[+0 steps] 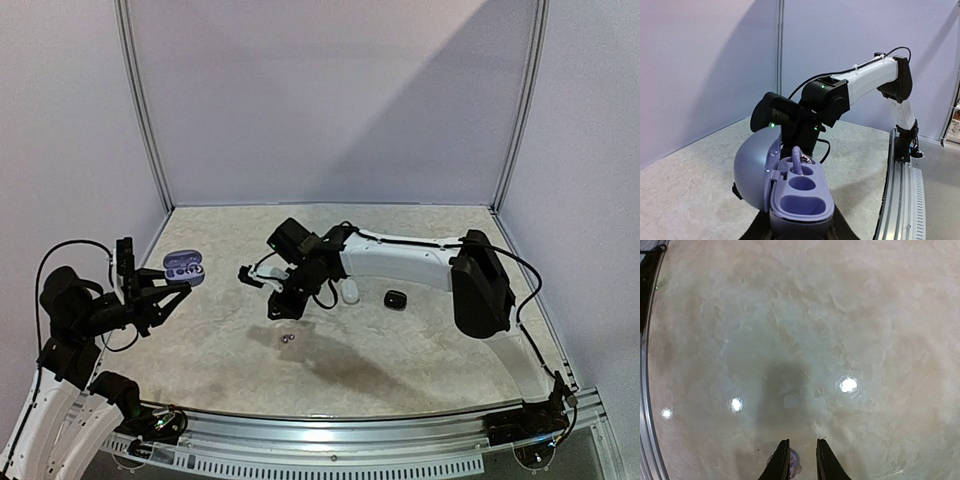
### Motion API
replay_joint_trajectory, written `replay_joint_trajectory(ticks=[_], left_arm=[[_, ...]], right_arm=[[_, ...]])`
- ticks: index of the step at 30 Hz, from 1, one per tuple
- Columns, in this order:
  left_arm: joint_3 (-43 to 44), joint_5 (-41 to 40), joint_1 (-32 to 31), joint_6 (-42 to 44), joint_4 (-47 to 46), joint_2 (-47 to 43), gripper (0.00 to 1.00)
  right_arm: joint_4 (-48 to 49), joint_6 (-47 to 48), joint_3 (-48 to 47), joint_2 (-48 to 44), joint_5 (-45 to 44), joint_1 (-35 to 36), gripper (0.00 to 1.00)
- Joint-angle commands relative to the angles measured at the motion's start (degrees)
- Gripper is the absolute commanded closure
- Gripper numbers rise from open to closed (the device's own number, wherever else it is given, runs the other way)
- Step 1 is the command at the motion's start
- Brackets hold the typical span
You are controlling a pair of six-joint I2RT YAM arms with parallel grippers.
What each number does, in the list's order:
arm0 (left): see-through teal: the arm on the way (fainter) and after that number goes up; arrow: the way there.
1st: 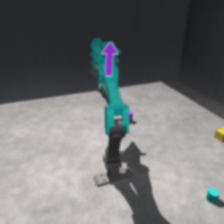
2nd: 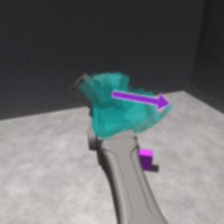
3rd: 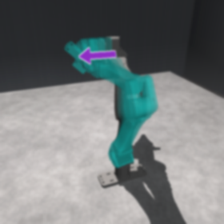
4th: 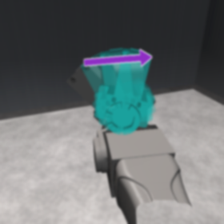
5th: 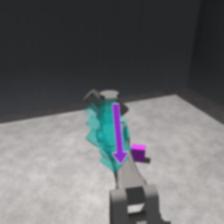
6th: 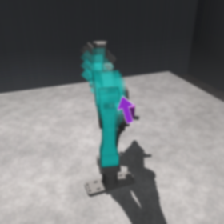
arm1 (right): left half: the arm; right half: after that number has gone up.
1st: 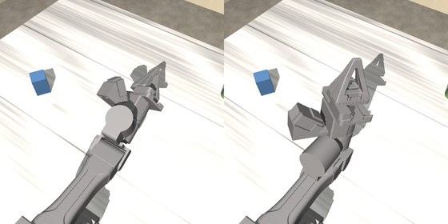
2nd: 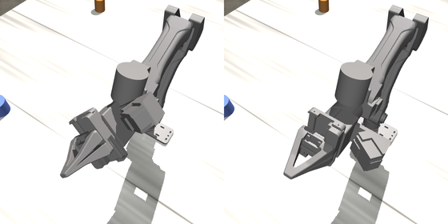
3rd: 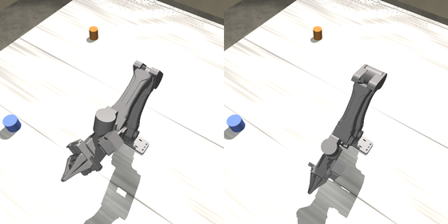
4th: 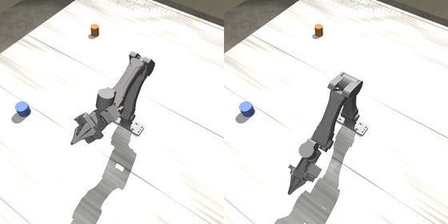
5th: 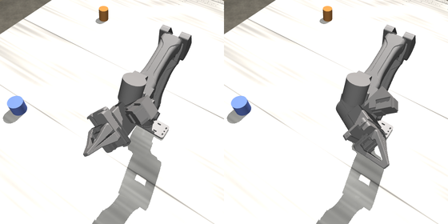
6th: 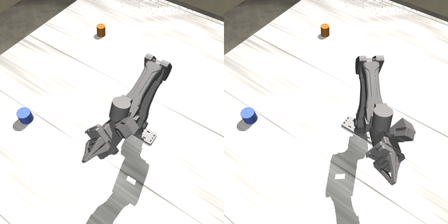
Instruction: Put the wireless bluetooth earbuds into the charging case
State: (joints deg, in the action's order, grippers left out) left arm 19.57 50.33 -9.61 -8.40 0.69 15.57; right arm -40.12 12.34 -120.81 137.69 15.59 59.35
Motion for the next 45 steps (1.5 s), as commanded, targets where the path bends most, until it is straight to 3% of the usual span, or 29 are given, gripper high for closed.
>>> replay_joint_trajectory(ticks=[1, 15, 45], left_arm=[[-1.20, -0.10, 0.64, 0.41, -0.86, -0.19, 1.00], [-1.29, 0.34, 0.68, 0.39, -0.86, -0.15, 1.00], [-2.04, 1.23, 0.65, 0.12, -1.29, -0.26, 1.00]], right_arm=[[-2.84, 0.43, -1.97, 2.31, 1.75, 0.15, 0.82], [-2.22, -0.40, 0.57, 5.32, 5.37, -1.93, 0.87], [-6.56, -0.62, 11.31, -4.53, 7.77, -0.23, 0.86]])
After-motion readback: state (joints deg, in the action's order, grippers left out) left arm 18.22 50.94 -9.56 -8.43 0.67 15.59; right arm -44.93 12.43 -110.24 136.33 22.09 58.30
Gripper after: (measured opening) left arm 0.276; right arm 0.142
